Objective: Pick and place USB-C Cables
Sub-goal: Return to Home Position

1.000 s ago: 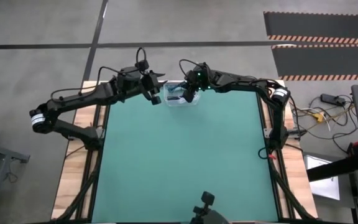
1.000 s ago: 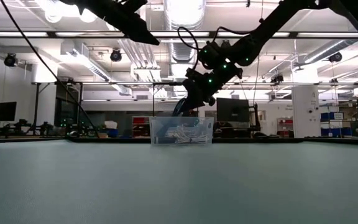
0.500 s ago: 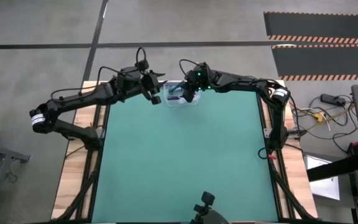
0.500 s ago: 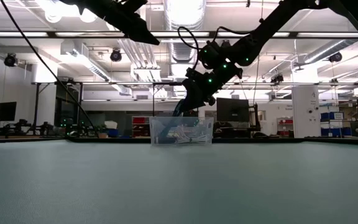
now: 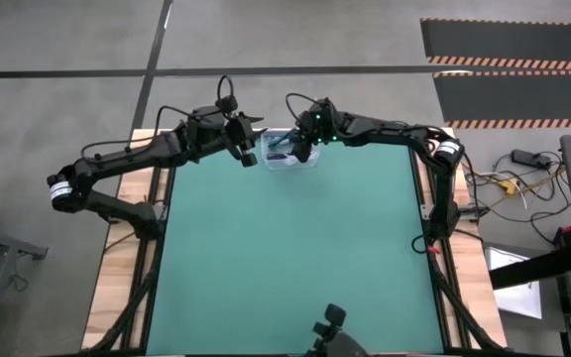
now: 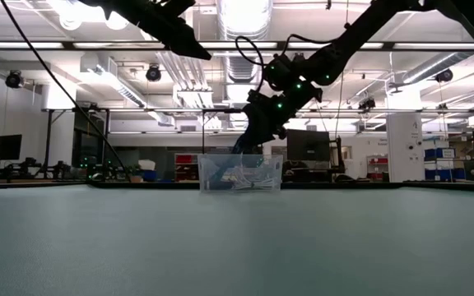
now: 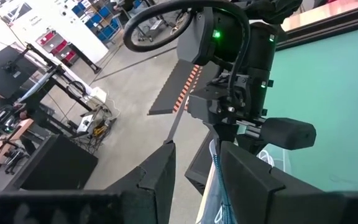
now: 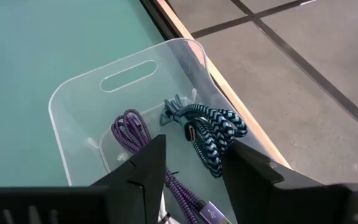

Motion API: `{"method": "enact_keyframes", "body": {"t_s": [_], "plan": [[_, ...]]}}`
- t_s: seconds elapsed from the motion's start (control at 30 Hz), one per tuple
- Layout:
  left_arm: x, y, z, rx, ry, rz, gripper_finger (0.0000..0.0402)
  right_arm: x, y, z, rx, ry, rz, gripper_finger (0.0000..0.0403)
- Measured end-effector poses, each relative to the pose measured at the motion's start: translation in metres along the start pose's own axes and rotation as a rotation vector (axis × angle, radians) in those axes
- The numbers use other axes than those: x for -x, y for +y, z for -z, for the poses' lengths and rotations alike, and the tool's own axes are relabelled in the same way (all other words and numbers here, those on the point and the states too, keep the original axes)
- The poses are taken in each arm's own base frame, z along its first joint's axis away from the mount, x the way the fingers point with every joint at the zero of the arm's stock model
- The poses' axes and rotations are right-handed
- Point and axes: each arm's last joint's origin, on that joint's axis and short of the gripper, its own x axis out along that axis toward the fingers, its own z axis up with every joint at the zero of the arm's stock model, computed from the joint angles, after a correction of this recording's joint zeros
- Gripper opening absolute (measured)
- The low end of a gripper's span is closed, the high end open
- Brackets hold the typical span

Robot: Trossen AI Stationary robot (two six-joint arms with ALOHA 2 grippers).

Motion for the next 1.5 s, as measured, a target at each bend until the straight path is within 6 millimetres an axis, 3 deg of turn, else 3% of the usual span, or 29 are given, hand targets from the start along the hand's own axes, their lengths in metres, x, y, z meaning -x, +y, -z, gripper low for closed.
{"method": "enact_keyframes", "body": {"t_s": [0.37,1.27,1.5], "plan": [[0.0,0.0,0.0,0.001,-0.001,0.0,0.0112,0.011,-0.005,-0.003,-0.016,0.028,0.03,0.0157],[0.0,0.0,0.0,0.032,0.0,0.002,0.0112,0.027,-0.014,0.002,-0.026,0.133,0.09,0.0155],[0.003,-0.018,0.02,0.056,-0.026,0.177,0.0111,0.034,-0.005,0.004,-0.01,0.074,-0.096,0.0155]]}}
